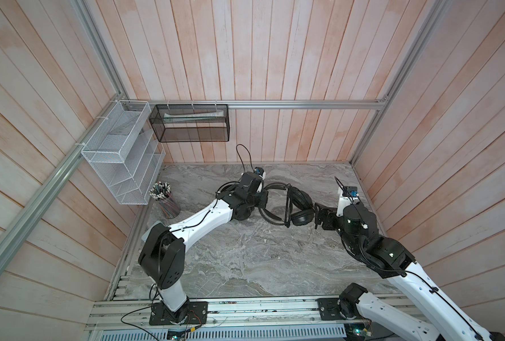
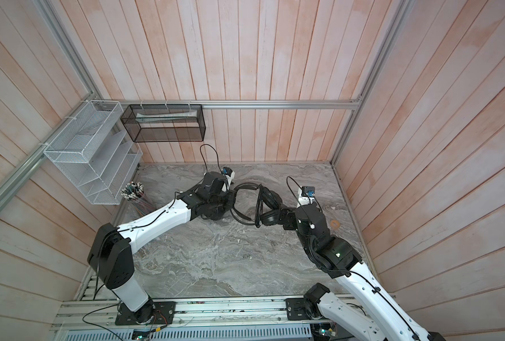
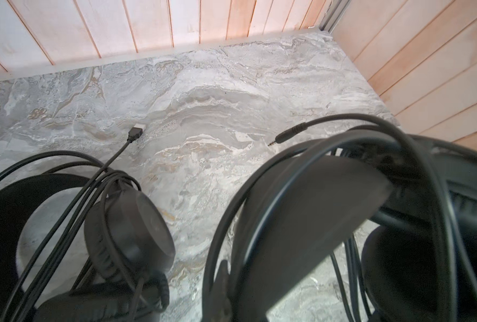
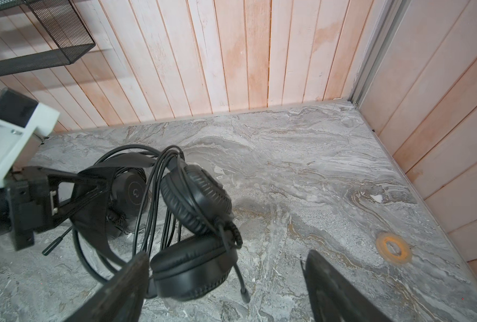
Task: Wrap the headphones
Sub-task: 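Carry the wound headphones with the left gripper beside the other headphones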
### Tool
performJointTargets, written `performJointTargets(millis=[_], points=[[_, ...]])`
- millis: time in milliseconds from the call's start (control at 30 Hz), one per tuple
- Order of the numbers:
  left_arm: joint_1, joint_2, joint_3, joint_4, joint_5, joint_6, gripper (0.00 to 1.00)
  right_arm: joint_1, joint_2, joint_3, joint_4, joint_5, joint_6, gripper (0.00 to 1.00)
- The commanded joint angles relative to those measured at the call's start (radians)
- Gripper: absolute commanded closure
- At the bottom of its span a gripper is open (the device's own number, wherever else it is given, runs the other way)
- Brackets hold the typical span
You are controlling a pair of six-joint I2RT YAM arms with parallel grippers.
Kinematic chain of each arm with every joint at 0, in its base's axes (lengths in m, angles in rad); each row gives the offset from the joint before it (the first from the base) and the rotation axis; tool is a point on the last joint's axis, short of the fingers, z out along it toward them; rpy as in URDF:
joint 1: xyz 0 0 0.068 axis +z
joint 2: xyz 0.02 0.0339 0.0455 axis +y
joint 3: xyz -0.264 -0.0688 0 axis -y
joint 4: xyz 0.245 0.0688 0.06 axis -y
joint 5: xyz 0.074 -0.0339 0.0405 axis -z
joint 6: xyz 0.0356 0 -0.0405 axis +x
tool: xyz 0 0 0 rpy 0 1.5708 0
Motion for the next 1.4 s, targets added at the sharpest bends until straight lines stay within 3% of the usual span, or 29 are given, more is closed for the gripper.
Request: performJointTargets(millis=[0, 233, 500, 1000, 1133, 1367], points=[[0.017, 0.054, 0.072, 0.065, 0.024, -0.071, 1.00, -0.005, -0.029, -0.019, -0.004, 0.027, -0.008, 0.11], [0.045, 0.187, 0.155, 0.063, 0.013, -0.127, 1.00, -0.005, -0.064, -0.049, -0.006, 0.031, -0.007, 0.11], [0.061, 0.337, 0.276, 0.034, 0.082, -0.142, 1.00, -0.006, -0.079, -0.068, -0.006, 0.018, 0.001, 0.11], [0.069, 0.449, 0.319, 0.043, 0.146, -0.142, 0.99, -0.006, -0.079, -0.093, -0.001, -0.008, 0.010, 0.11], [0.070, 0.449, 0.321, 0.037, 0.146, -0.142, 0.82, -0.006, -0.075, -0.098, 0.005, -0.011, 0.012, 0.11], [0.070, 0.432, 0.320, 0.028, 0.141, -0.152, 0.67, -0.005, -0.076, -0.104, 0.006, -0.017, 0.012, 0.11]])
